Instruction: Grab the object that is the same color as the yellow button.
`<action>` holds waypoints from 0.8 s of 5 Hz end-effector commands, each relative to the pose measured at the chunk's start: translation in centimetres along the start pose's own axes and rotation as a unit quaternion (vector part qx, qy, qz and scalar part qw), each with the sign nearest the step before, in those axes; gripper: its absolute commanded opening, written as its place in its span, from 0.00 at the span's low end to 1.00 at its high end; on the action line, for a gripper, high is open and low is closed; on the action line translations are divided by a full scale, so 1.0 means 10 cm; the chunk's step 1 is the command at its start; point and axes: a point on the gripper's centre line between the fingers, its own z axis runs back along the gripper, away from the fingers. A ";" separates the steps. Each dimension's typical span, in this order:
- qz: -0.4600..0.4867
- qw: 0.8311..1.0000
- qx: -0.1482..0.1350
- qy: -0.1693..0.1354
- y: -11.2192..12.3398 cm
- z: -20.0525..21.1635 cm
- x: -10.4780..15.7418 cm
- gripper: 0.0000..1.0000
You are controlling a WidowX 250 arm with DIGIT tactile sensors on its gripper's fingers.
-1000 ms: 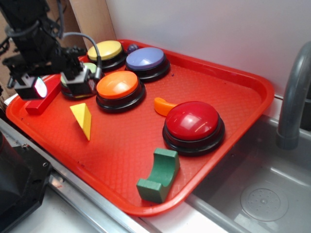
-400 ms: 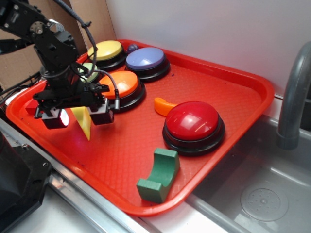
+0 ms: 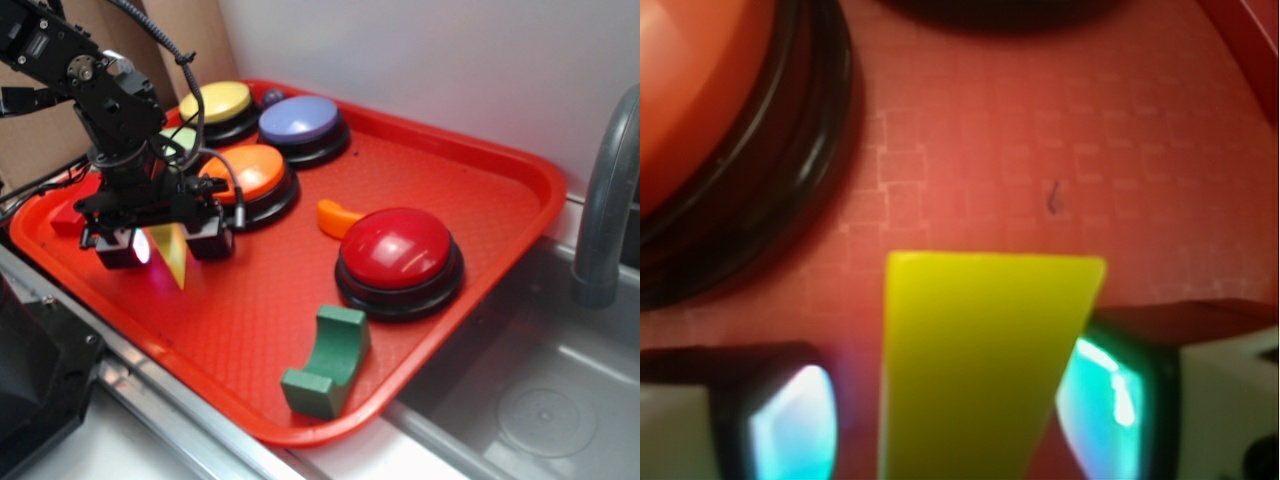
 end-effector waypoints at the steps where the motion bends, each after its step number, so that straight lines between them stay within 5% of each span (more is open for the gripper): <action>1: -0.012 0.999 -0.029 -0.015 -0.01 0.15 0.09 0.00; 4: -0.234 0.972 0.002 0.036 -0.39 1.08 0.08 0.00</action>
